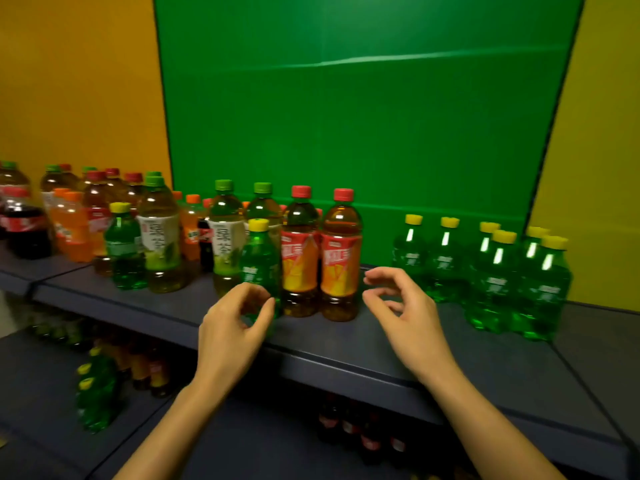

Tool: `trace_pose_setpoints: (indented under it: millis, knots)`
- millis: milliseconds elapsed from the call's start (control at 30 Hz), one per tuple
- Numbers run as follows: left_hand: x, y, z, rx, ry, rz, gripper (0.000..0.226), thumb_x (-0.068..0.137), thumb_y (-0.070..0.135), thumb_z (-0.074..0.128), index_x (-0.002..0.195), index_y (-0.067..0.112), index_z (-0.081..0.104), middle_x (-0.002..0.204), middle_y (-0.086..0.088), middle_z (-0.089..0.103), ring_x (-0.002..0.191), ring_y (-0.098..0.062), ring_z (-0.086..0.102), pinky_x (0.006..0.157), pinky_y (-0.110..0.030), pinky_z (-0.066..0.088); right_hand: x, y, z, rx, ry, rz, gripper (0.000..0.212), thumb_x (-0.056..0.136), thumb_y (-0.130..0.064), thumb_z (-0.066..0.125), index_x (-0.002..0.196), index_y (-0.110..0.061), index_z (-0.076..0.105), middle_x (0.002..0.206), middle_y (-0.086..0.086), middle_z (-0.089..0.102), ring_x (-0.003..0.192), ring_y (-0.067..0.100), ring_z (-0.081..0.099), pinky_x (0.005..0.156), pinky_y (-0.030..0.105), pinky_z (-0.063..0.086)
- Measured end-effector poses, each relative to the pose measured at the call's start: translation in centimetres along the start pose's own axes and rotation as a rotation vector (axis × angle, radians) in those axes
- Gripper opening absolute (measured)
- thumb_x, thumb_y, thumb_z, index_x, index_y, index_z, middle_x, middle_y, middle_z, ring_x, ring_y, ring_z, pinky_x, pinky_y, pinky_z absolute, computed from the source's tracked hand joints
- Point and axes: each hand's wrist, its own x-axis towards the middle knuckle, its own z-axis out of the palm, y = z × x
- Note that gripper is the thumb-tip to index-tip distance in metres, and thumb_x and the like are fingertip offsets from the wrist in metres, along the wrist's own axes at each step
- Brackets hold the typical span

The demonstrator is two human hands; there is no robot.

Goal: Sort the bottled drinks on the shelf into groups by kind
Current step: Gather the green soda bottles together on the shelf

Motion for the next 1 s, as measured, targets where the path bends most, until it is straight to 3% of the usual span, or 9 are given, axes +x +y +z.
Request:
trace_pose_setpoints:
  millis: [167, 333, 467, 600, 667, 767, 867, 1000]
  knots:
    - [1.0, -6.9, -5.9, 0.102, 0.035, -0.097, 0.009, 0.083, 0.024, 0.065, 0.088, 0.020, 0.059, 0.082, 0.007, 0.062, 0.076, -0.009, 0.059, 0.065, -0.039, 0.053, 0.9, -0.6, 9.3, -0.028, -0.002, -0.011, 0.040, 0.082, -0.019, 0.067, 0.117, -0.025, 0.048, 0.114, -0.012, 0.049, 0.105, 0.005, 0.052, 0.087, 0.014, 0.045]
    - [3.3, -13.2, -10.6, 0.166, 0.073, -0.151, 0.029, 0.083, 0.025, 0.065, 0.108, 0.015, 0.054, 0.104, 0.000, 0.056, 0.092, -0.019, 0.055, 0.071, -0.037, 0.048, 1.6, -1.1, 16.9, -0.111, 0.199, -0.081, 0.062, 0.082, -0.017, 0.067, 0.135, -0.014, 0.036, 0.131, -0.007, 0.036, 0.125, 0.011, 0.039, 0.106, 0.023, 0.034]
    - [6.0, -17.9, -12.8, 0.166, 0.081, -0.200, 0.053, 0.081, 0.026, 0.068, 0.123, 0.007, 0.043, 0.119, -0.009, 0.047, 0.108, -0.022, 0.048, 0.083, -0.033, 0.042, 2.6, -0.5, 20.6, -0.255, 0.354, -0.108, 0.071, 0.078, -0.013, 0.071, 0.138, -0.005, 0.034, 0.139, 0.011, 0.037, 0.129, 0.016, 0.029, 0.106, 0.002, 0.011]
    - [9.1, -21.3, -13.2, 0.114, 0.021, -0.249, 0.076, 0.076, 0.033, 0.072, 0.135, 0.006, 0.031, 0.131, -0.012, 0.040, 0.125, -0.027, 0.039, 0.101, -0.039, 0.037, 3.3, 0.1, 22.2, -0.294, 0.462, -0.061, 0.079, 0.071, -0.012, 0.077, 0.137, -0.005, 0.034, 0.138, 0.015, 0.037, 0.131, 0.025, 0.032, 0.103, -0.002, 0.009]
    - [10.5, -22.3, -12.9, 0.079, -0.008, -0.279, 0.082, 0.075, 0.033, 0.073, 0.137, 0.005, 0.027, 0.136, -0.013, 0.037, 0.128, -0.027, 0.036, 0.104, -0.040, 0.035, 3.5, 0.5, 22.5, -0.342, 0.494, -0.041, 0.082, 0.068, -0.012, 0.080, 0.137, -0.006, 0.034, 0.137, 0.015, 0.037, 0.130, 0.026, 0.033, 0.105, 0.006, 0.013]
    - [12.0, -24.0, -12.3, 0.000, -0.040, -0.330, 0.087, 0.070, 0.035, 0.077, 0.136, 0.006, 0.028, 0.137, -0.013, 0.040, 0.127, -0.028, 0.041, 0.104, -0.044, 0.039, 3.4, 0.6, 22.7, -0.400, 0.506, 0.026, 0.087, 0.064, -0.015, 0.083, 0.136, -0.009, 0.034, 0.135, 0.014, 0.038, 0.128, 0.029, 0.036, 0.104, 0.027, 0.029]
    - [12.5, -25.2, -11.6, -0.096, -0.083, -0.373, 0.077, 0.070, 0.031, 0.078, 0.131, 0.009, 0.035, 0.133, -0.012, 0.049, 0.122, -0.026, 0.048, 0.100, -0.043, 0.042, 3.2, 0.7, 22.8, -0.430, 0.492, 0.065, 0.094, 0.059, -0.016, 0.086, 0.136, -0.013, 0.031, 0.133, 0.014, 0.039, 0.123, 0.032, 0.042, 0.100, 0.044, 0.041]
    - [12.9, -25.9, -11.3, -0.093, -0.061, -0.354, 0.061, 0.068, 0.028, 0.079, 0.120, 0.013, 0.050, 0.121, -0.011, 0.057, 0.113, -0.027, 0.053, 0.093, -0.041, 0.045, 3.1, 1.0, 22.9, -0.375, 0.471, 0.126, 0.097, 0.058, -0.016, 0.087, 0.137, -0.014, 0.030, 0.131, 0.011, 0.041, 0.116, 0.029, 0.045, 0.098, 0.049, 0.043]
